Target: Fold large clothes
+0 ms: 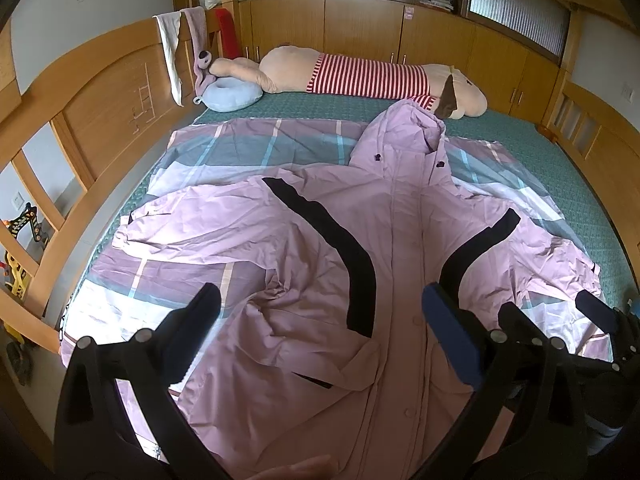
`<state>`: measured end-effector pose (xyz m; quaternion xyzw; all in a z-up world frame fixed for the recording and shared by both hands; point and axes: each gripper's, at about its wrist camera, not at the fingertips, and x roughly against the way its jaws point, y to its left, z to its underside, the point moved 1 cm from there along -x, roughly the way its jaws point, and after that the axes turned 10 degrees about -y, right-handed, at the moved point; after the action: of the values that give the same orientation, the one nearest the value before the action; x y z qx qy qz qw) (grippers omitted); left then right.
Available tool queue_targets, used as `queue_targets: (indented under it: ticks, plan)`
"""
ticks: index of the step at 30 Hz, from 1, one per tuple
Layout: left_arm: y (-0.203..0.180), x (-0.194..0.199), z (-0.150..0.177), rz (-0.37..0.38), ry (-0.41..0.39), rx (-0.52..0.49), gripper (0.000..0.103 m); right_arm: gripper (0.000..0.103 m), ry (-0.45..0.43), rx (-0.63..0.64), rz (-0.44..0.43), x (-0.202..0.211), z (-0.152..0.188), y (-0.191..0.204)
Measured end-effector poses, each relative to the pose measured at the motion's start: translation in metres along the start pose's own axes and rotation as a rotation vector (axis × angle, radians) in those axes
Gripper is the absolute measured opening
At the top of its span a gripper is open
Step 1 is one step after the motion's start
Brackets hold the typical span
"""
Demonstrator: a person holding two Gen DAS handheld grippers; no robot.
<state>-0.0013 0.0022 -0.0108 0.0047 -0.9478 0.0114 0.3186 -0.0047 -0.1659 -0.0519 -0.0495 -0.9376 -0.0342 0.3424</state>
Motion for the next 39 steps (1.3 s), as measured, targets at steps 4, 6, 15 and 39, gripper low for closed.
queue_targets:
  ticks: [4, 6, 15, 39]
  plan:
    - [0.000, -0.011, 0.003, -0.003, 0.009, 0.000, 0.101, 0.102, -0.001, 0.003, 0.004, 0.000, 0.000, 0.002]
    - [0.002, -0.010, 0.006, -0.003, 0.009, -0.001, 0.101, 0.102, 0.000, 0.004, 0.004, 0.000, 0.000, 0.002]
    - [0.000, -0.011, 0.002, -0.004, 0.010, -0.001, 0.101, 0.102, 0.000, 0.001, 0.004, 0.000, 0.000, 0.002]
    - [0.003, -0.011, 0.007, -0.007, 0.013, -0.004, 0.101, 0.102, 0.002, -0.001, 0.004, -0.003, 0.001, 0.002]
